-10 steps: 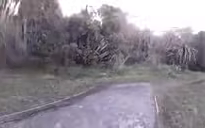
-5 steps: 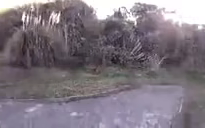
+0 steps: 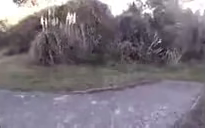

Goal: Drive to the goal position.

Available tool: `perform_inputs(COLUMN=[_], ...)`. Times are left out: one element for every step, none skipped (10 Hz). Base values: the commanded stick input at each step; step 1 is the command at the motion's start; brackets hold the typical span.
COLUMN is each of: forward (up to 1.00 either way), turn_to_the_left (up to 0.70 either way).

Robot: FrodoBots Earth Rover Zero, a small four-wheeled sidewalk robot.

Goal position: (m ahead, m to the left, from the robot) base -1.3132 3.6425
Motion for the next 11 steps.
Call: perform_inputs(forward=[0.0,0.0,0.03,0.05,0.07,0.1,0.67,0.7,0.7,0.7,0.7], turn_to_the_left=[0.0,0.0,0.0,0.0,0.0,0.0,0.29,0.35,0.35,0.35,0.35])
